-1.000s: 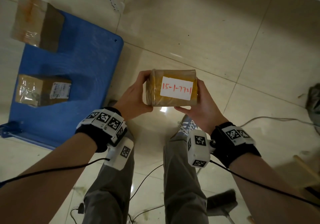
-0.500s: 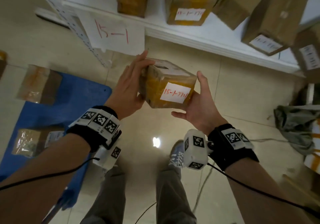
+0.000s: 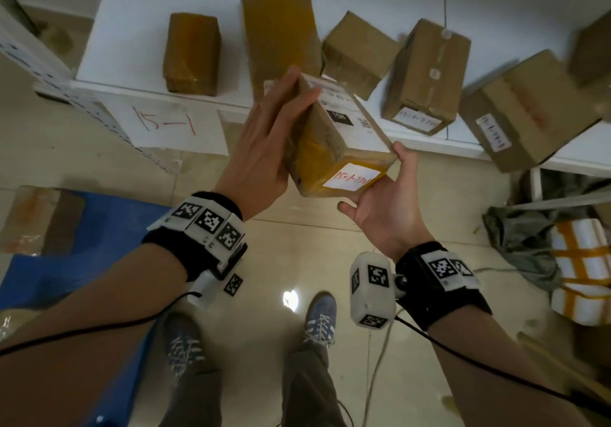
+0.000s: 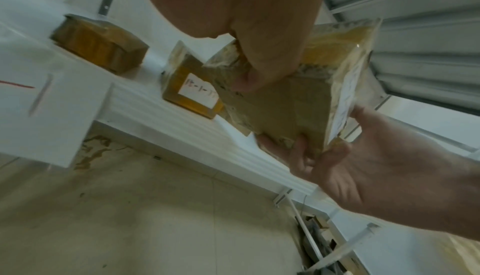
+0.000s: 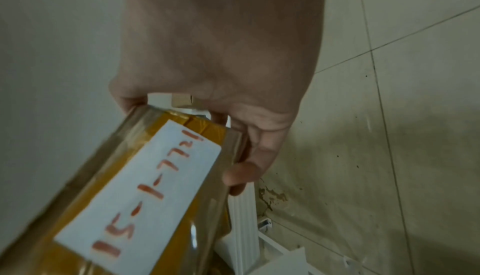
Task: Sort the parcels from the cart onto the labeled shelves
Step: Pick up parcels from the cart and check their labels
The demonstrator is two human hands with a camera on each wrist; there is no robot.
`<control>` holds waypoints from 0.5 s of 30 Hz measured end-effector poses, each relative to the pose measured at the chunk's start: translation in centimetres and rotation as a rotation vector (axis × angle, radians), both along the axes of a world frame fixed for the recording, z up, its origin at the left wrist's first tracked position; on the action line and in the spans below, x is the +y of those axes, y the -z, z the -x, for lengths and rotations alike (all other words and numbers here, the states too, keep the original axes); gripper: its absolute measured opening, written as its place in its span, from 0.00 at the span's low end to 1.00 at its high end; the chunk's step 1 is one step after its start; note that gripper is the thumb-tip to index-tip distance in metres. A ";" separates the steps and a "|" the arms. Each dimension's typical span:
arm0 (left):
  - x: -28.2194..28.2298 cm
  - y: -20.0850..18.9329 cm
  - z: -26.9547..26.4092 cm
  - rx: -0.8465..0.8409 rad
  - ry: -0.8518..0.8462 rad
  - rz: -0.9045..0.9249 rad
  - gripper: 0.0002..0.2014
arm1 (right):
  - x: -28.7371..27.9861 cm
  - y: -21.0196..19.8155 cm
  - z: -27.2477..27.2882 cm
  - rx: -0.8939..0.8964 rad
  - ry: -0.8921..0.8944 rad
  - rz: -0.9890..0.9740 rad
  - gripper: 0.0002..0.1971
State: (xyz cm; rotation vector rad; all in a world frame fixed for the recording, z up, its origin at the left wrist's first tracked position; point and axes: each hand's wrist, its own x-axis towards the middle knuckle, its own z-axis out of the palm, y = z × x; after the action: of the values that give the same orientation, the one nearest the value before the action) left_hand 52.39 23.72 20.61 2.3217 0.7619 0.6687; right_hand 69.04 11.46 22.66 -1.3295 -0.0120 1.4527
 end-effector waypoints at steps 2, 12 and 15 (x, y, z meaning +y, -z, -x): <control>-0.1 -0.8 -2.2 -0.026 0.008 0.020 0.46 | -0.6 0.0 -1.5 0.037 0.100 -0.065 0.35; 0.8 -1.7 -11.3 -0.048 -0.111 0.150 0.33 | -3.3 1.9 -8.4 0.060 0.234 -0.019 0.29; 2.5 -1.8 -13.9 0.090 -0.148 0.116 0.28 | -3.0 2.9 -10.4 0.057 0.216 0.026 0.28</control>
State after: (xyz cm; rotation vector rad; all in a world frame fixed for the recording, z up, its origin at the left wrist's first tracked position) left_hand 66.26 26.26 22.39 2.2179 0.9954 0.5704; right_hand 79.47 8.47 19.76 -1.2685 0.1833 1.3106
